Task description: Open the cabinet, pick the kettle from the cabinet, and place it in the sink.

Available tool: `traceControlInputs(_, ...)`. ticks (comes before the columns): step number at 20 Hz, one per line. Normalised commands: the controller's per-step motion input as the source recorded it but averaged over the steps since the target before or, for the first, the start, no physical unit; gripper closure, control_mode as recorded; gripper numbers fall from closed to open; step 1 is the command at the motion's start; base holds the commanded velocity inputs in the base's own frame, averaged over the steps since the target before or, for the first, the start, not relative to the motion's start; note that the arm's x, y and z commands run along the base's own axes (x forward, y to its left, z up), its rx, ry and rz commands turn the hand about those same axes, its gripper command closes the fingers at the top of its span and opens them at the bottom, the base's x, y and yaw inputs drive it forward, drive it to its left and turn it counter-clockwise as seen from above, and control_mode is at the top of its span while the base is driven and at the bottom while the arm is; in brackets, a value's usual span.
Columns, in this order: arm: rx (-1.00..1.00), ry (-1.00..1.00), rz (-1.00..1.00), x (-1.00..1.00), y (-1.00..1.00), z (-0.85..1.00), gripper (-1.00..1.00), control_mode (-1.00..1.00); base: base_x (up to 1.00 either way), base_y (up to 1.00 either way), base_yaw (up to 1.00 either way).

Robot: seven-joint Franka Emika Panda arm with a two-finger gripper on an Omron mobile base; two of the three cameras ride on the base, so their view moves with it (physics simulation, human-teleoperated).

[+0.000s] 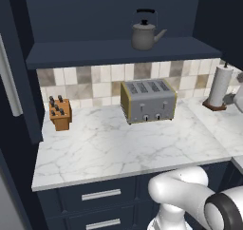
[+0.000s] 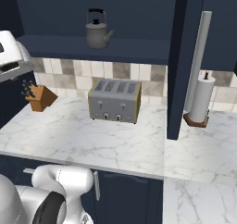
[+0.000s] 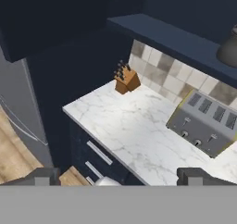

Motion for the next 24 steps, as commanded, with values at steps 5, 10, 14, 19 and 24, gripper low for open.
traceControlInputs(5,0.0,-0.01,0.0,0.18,-0.31,0.02,-1.0,-1.0,0.0,0.0,0.0)
traceControlInputs(10,0.0,0.0,0.0,0.46,-0.07,0.0,-1.0,-1.0,0.0,0.0,0.0)
traceControlInputs(14,0.01,0.0,-0.13,0.36,-0.19,0.0,-1.0,-1.0,0.0,0.0,0.0)
traceControlInputs(19,0.06,0.0,-0.16,0.24,-0.3,0.0,-1.0,-1.0,0.0,0.0,0.0)
traceControlInputs(24,0.07,-0.02,-0.02,0.35,-0.02,0.0,-1.0,-1.0,0.0,0.0,0.0)
